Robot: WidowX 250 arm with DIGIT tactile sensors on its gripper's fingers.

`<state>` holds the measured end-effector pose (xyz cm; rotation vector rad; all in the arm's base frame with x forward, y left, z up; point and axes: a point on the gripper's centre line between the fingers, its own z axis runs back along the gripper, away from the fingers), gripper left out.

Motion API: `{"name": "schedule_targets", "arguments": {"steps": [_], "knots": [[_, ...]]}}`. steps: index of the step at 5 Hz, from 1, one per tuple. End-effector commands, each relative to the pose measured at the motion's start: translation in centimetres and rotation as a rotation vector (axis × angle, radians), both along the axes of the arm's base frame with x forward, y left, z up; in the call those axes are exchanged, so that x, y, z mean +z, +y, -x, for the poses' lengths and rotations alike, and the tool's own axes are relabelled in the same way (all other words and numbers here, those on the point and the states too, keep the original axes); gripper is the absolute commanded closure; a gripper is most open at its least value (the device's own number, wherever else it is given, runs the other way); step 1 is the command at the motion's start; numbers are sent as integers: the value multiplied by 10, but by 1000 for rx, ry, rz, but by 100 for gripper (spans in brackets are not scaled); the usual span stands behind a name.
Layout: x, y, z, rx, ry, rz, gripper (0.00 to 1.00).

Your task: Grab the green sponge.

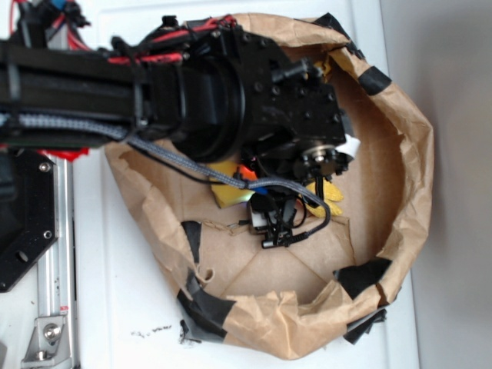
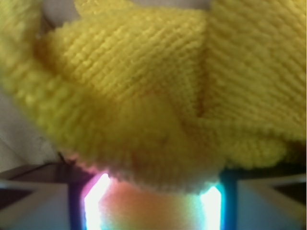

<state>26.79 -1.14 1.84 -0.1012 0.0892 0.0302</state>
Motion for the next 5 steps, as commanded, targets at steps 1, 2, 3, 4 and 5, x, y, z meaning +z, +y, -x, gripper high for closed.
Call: {"name": "schedule_targets", "arguments": {"steps": [1, 2, 3, 4, 5], "knots": [[99, -7, -3, -29, -114, 47, 100], [149, 1, -3, 22, -204, 13, 100], [167, -5, -11, 61, -255, -26, 100], [162, -9, -15, 64, -225, -26, 100], [154, -13, -16, 34, -198, -52, 100]]}}
